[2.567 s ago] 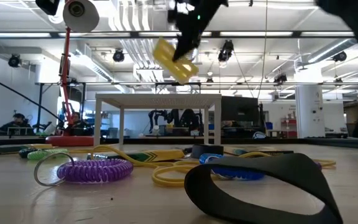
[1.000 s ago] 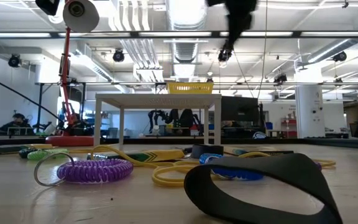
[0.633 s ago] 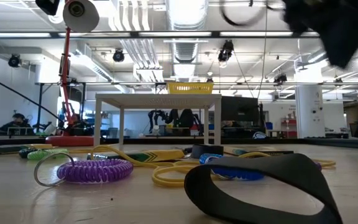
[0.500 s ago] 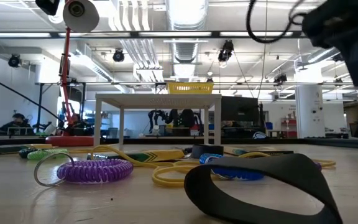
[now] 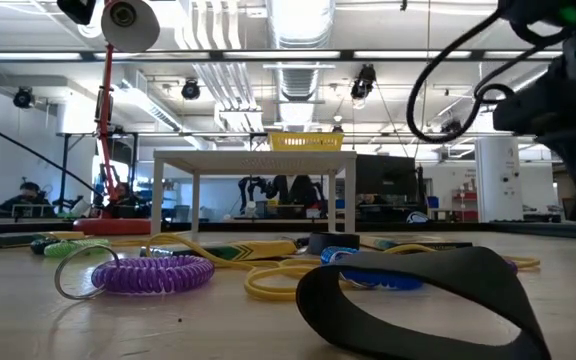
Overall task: Pick & Place Office Desk Supplies
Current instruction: Put the black bin on the shelf
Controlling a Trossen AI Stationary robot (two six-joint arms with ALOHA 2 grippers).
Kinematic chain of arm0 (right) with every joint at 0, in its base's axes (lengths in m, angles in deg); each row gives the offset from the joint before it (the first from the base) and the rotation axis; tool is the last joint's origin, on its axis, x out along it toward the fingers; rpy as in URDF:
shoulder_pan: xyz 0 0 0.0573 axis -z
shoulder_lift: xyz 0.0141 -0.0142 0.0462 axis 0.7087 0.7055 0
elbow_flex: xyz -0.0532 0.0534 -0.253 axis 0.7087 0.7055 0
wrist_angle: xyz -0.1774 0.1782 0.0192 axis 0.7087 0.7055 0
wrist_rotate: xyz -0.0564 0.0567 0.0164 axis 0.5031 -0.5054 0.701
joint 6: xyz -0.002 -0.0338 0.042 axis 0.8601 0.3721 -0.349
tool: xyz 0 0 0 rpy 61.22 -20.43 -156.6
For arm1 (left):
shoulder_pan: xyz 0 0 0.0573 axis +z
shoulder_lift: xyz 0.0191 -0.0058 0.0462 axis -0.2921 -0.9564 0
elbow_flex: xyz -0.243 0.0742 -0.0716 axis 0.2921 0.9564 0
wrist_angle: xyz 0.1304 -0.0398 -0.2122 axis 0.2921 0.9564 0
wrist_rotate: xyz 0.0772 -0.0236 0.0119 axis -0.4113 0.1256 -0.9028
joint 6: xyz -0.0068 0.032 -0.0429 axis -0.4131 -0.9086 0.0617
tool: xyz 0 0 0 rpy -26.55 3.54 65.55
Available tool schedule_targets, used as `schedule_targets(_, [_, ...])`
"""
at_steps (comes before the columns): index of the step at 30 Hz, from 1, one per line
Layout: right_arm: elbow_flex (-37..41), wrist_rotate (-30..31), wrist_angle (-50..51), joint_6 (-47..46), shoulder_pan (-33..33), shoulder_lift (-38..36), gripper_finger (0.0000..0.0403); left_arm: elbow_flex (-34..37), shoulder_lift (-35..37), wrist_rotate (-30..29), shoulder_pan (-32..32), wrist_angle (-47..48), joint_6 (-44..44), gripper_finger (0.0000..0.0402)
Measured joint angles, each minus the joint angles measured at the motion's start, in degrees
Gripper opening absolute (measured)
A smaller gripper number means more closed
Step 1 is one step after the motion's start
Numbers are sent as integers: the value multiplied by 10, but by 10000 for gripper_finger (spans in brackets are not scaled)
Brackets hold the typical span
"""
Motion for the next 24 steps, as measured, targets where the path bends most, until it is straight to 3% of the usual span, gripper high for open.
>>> schedule_targets(10, [-41, 1, -30, 170, 17, 58, 20, 0, 0, 0, 0, 0, 0, 28])
schedule_targets(13, [-93, 9, -8, 275, 44, 57, 13, 0, 0, 0, 0, 0, 2, 28])
schedule_targets(17, [-190, 54, 26, 450, 91, 46, 9, 0, 0, 0, 0, 0, 2, 28])
schedule_targets(24, [-374, 141, 10, 901, 189, 68, 9, 0, 0, 0, 0, 0, 2, 28])
